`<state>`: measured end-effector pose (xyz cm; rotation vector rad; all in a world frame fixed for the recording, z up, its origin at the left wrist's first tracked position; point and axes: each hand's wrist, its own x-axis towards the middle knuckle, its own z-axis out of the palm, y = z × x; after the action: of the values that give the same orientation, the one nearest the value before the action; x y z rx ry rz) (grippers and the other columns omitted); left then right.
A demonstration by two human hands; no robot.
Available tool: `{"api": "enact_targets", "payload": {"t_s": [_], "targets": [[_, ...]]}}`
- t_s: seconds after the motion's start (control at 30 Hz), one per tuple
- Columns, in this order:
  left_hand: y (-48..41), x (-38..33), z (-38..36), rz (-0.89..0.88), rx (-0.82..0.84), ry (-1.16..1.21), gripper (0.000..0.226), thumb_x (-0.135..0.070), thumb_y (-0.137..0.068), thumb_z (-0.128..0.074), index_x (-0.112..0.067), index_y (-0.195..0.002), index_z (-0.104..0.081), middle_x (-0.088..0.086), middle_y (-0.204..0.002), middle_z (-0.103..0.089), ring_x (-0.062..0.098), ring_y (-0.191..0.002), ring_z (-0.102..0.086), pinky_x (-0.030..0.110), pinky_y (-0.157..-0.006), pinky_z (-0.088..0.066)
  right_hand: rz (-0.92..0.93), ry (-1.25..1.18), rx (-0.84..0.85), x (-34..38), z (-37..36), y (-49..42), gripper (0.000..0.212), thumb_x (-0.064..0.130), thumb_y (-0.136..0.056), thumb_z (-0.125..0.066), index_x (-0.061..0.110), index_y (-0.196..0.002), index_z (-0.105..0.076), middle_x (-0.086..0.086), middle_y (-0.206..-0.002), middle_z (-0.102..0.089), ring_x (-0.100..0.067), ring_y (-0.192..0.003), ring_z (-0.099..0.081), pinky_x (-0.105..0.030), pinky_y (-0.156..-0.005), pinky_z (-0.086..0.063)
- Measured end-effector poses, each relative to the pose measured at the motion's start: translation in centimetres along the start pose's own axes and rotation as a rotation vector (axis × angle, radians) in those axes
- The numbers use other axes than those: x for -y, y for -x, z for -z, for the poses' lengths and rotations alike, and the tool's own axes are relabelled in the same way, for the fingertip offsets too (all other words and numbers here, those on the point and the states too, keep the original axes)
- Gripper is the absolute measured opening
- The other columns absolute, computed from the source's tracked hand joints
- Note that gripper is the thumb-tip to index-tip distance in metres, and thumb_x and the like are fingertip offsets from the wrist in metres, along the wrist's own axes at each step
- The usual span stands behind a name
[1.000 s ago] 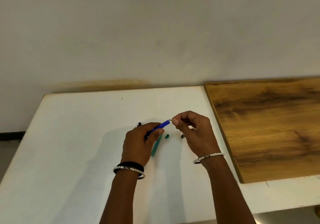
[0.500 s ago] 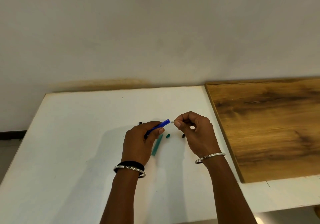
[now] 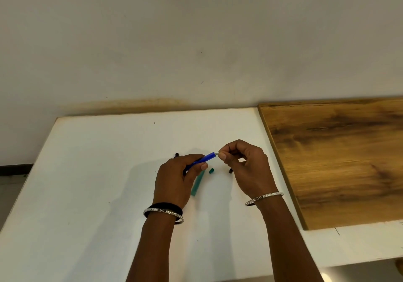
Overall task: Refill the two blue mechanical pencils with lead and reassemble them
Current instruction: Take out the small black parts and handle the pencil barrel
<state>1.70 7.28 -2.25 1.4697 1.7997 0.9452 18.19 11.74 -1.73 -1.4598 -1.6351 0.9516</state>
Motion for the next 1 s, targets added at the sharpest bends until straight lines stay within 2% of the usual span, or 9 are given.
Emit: {"api": "enact_targets", "payload": {"t_s": [0.17,0.33,0.43,0.6,0.8,0.9,1.0], "targets": [[0.1,0.1,0.1,-0.006,0.005,-0.033,0.026,-0.037,-0.086,-0.063,-0.027,-0.108,-0.071,-0.007,-0.091,-0.073,0.012,-0.086,-0.066,0.034,-0.086,-0.053,0.04,0.05,0.009,-0.1,-0.2,0.0,0.002,0.022,-0.085,-0.069,0.022,-0.084,-0.067,0.022,-0.076,-0.062,-0.002,-0.08,-0.059,-0.022,-0.066,-0.052],[0.1,-0.1,0.0,-0.028,0.028,-0.103,0.026,-0.039,-0.087,-0.06,-0.028,-0.108,-0.071,-0.015,-0.077,-0.063,0.009,-0.078,-0.062,0.028,-0.08,-0.051,0.054,0.087,0.012,-0.2,0.1,0.0,0.002,0.019,-0.083,-0.071,0.02,-0.083,-0.07,0.023,-0.073,-0.063,0.006,-0.078,-0.058,-0.018,-0.066,-0.049],[0.1,-0.3,-0.1,-0.035,0.03,-0.098,0.025,-0.039,-0.087,-0.061,-0.028,-0.107,-0.071,-0.017,-0.076,-0.062,0.007,-0.075,-0.059,0.025,-0.075,-0.05,0.036,0.087,0.006,-0.1,0.3,0.0,0.003,0.017,-0.083,-0.071,0.019,-0.084,-0.071,0.021,-0.075,-0.065,0.002,-0.075,-0.06,-0.012,-0.065,-0.044],[0.1,-0.4,-0.1,-0.027,0.034,-0.056,0.019,-0.039,-0.088,-0.06,-0.031,-0.1,-0.073,-0.022,-0.068,-0.061,0.006,-0.07,-0.06,0.024,-0.069,-0.05,-0.01,0.007,0.007,0.3,0.2,-0.1,0.005,0.015,-0.083,-0.071,0.02,-0.083,-0.072,0.014,-0.076,-0.067,-0.007,-0.077,-0.063,-0.019,-0.068,-0.049],[0.0,-0.4,-0.5,-0.005,0.033,-0.028,0.019,-0.042,-0.087,-0.06,-0.034,-0.099,-0.072,-0.017,-0.071,-0.066,0.009,-0.072,-0.063,0.032,-0.072,-0.055,-0.06,-0.112,0.066,-0.2,1.1,0.0,0.008,0.019,-0.083,-0.071,0.019,-0.09,-0.075,0.006,-0.078,-0.073,-0.007,-0.075,-0.067,-0.024,-0.069,-0.055],[0.0,-0.5,-0.7,0.012,0.012,0.003,0.02,-0.042,-0.087,-0.06,-0.033,-0.1,-0.072,-0.015,-0.073,-0.067,0.01,-0.072,-0.063,0.032,-0.073,-0.055,-0.088,-0.108,-0.014,-0.5,1.4,0.0,0.013,0.021,-0.085,-0.07,0.018,-0.097,-0.074,0.003,-0.084,-0.074,-0.012,-0.075,-0.069,-0.023,-0.065,-0.054],[0.1,-0.3,-0.7,0.024,-0.002,0.009,0.024,-0.045,-0.086,-0.06,-0.031,-0.102,-0.072,-0.017,-0.069,-0.065,0.009,-0.073,-0.064,0.028,-0.073,-0.053,-0.123,0.065,-0.135,-1.3,1.7,0.0,0.01,0.02,-0.083,-0.072,0.019,-0.092,-0.073,0.006,-0.083,-0.072,-0.007,-0.072,-0.066,-0.019,-0.066,-0.052]]}}
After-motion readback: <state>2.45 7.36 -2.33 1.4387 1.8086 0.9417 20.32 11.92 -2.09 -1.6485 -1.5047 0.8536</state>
